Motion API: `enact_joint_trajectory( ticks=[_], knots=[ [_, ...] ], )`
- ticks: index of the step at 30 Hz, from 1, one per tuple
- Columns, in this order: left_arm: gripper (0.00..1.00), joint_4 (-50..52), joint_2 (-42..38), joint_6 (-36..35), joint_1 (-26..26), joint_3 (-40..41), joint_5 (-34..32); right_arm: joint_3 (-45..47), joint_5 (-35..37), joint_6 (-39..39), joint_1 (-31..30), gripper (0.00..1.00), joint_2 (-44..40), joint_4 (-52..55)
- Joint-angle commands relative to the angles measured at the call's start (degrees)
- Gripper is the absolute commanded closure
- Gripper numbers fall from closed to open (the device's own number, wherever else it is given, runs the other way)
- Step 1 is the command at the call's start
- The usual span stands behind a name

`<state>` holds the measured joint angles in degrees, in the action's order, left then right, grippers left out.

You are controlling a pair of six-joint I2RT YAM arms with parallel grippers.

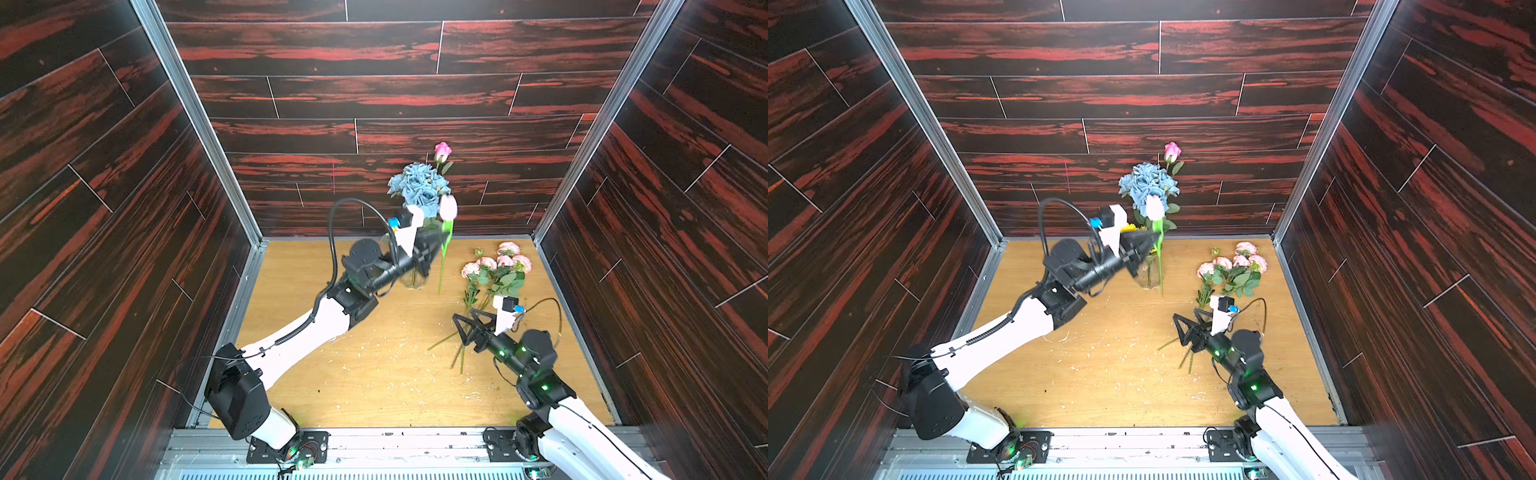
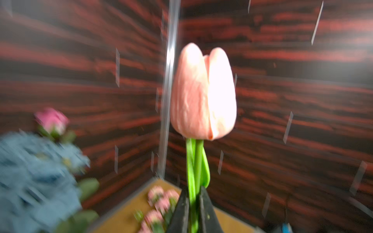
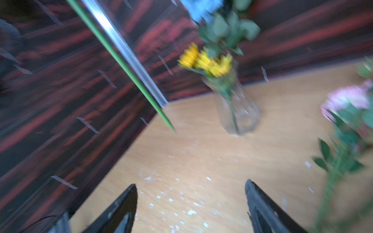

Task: Pick out pink flowers from the vase
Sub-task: Pick up the flower from the vase.

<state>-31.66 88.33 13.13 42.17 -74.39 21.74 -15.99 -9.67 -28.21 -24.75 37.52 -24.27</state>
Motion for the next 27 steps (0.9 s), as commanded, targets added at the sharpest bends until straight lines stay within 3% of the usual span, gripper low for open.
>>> enact_joint_trajectory(
  ticks=[1, 9, 18, 21, 27],
  knots=[
    [0.87, 1.0, -1.26, 3.27, 0.01, 3.15, 10.24, 0.33, -5.22, 1.05, -0.05, 0.15, -1.21, -3.14],
    [0.89, -5.46, 2.94, 12.65, 0.34, 6.16, 19.0, 0.38, -4.69, 0.75, -0.03, 0.15, -0.2, -3.6],
    [0.93, -11.98, 8.66, 20.04, 0.99, 5.46, 20.62, 0.2, -9.83, -1.95, 0.23, 0.18, 4.62, -8.04],
    [0.93, -13.44, 9.54, 21.37, 1.07, 5.6, 20.76, 0.17, -9.84, -2.25, 0.49, 0.26, 5.78, -8.49],
    [0.92, -14.33, 10.43, 21.84, 1.07, 5.58, 20.36, -0.27, -13.55, -3.18, 0.75, 0.52, 8.68, -10.0]
  ],
)
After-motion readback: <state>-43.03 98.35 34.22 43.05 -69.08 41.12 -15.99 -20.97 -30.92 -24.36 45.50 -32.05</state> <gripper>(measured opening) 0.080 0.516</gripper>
